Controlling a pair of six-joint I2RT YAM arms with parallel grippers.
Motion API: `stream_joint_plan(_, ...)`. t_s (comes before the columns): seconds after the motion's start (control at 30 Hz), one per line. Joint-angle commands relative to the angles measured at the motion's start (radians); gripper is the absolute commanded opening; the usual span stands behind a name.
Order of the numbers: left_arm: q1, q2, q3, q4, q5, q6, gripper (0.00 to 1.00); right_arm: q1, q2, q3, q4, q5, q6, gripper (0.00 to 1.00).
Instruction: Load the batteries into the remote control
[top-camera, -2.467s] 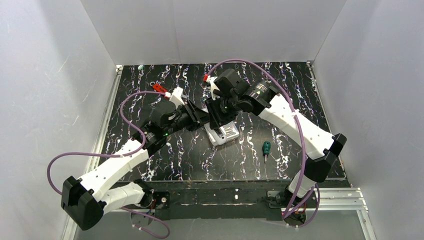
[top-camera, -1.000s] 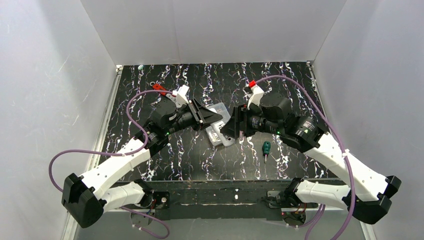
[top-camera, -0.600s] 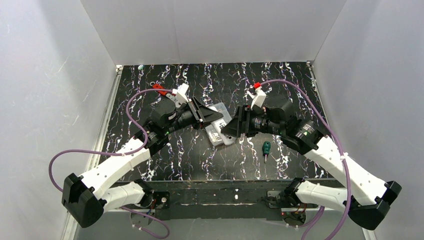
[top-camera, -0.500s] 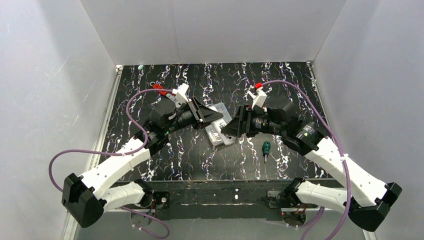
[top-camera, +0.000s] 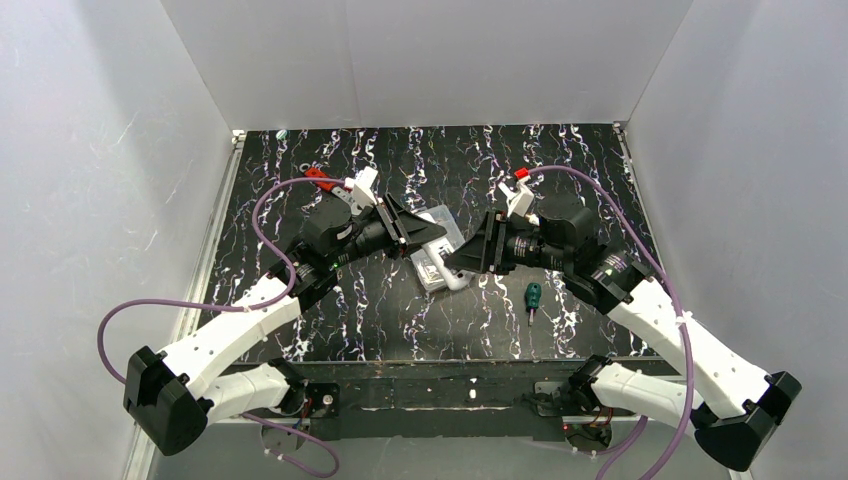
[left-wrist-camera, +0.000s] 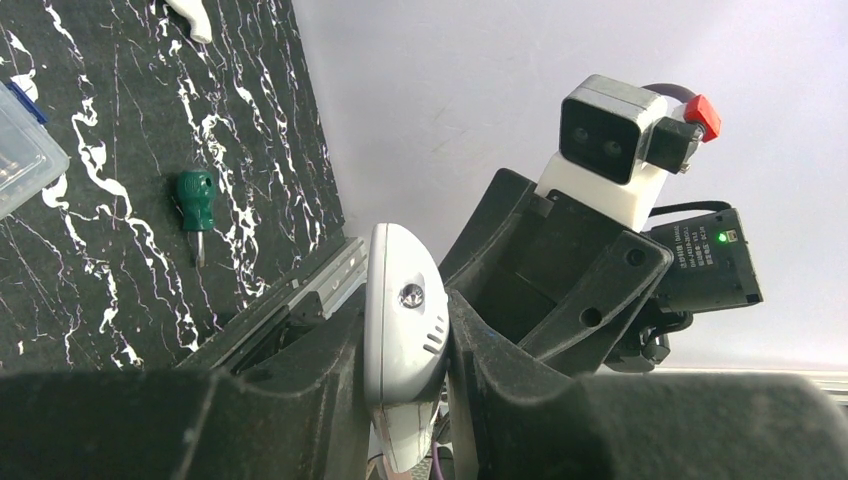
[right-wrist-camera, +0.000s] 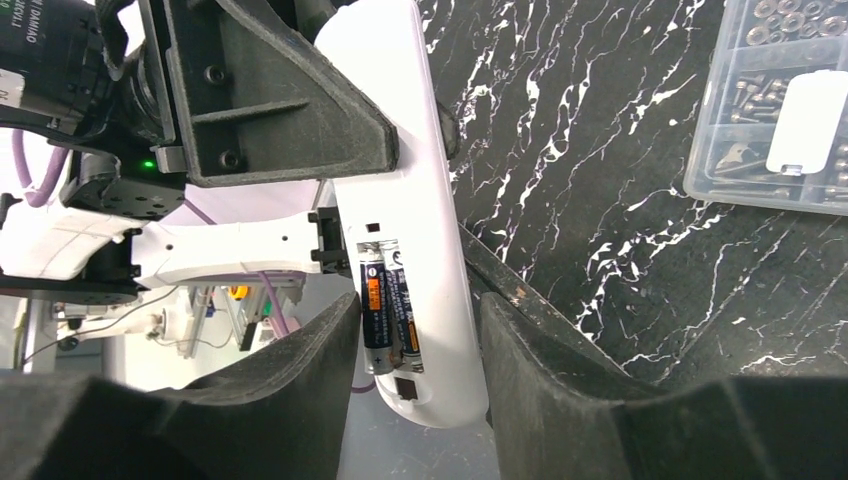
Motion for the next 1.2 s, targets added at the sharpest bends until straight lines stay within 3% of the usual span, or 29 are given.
stream_joint_plan(0.0,-0.003,-0.021,0.039,0.081,0.023,0.011,0.00,-0.011,-0.029,-0.007,0.071,-0.036,0.015,0.52)
stream_joint_plan(0.77,-0.004,-0.015,0.062,0.079,0.051,0.034,0.00,-0.020,0.008,-0.014,0.069,-0.051,0.027,0.20)
stream_joint_plan(1.17,-0.005,-0.016,0.076,0.065,0.072,0.064,0.00,-0.019,0.102,0.051,-0.040,-0.045,0.011,0.11)
